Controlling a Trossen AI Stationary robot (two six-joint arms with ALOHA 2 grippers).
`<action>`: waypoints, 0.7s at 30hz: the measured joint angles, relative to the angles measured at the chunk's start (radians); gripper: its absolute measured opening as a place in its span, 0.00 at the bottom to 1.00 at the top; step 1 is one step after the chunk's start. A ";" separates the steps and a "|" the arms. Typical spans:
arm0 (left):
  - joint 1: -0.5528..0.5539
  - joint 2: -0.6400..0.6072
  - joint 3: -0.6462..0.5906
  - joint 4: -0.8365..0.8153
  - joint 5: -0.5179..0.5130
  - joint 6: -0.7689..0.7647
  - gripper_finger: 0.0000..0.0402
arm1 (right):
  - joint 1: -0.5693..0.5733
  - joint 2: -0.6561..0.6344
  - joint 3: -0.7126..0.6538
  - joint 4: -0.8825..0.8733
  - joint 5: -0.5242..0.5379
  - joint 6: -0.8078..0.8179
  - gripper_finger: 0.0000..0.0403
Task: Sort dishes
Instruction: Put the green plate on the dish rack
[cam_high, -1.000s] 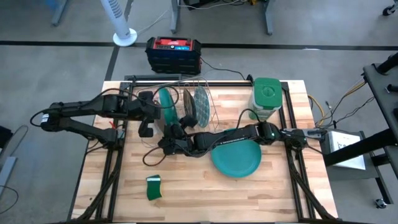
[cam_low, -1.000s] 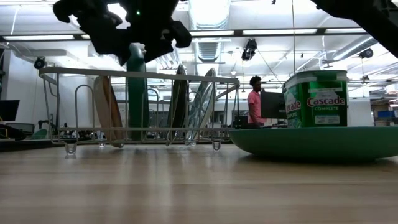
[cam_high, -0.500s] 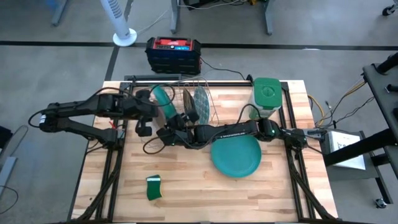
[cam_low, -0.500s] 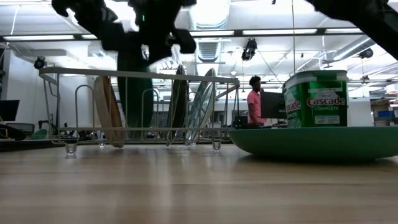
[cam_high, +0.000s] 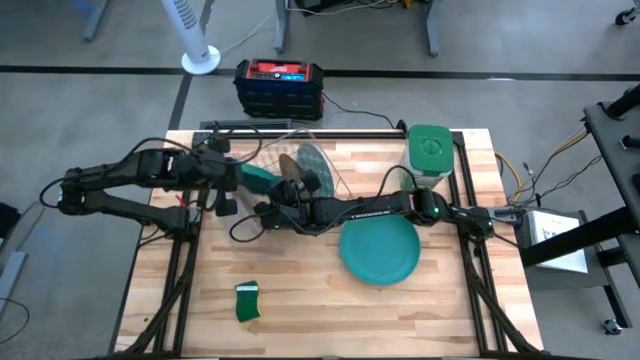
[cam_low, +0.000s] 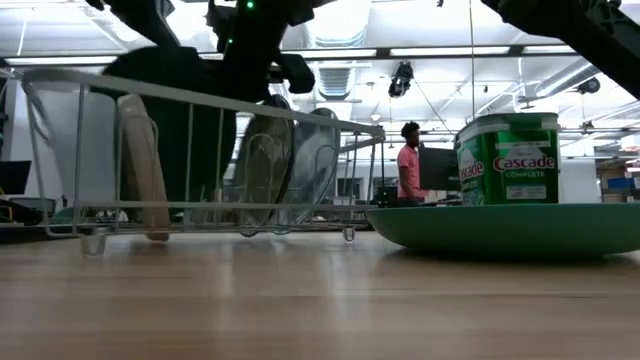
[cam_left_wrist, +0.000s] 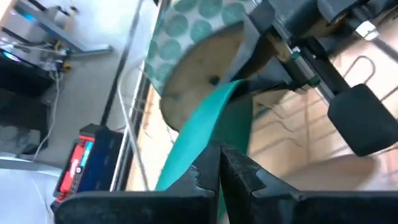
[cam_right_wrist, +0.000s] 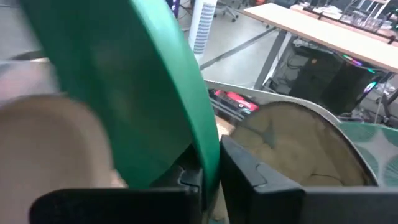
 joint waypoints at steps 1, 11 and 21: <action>-0.001 -0.007 0.000 0.001 -0.013 0.000 0.00 | -0.001 -0.001 0.000 0.002 0.000 0.000 0.03; -0.001 -0.072 0.000 0.072 -0.063 0.012 0.00 | -0.007 -0.007 0.070 0.014 0.014 -0.094 0.01; 0.000 -0.140 0.055 0.088 -0.061 0.015 0.00 | -0.042 -0.061 0.071 0.126 0.022 -0.365 0.01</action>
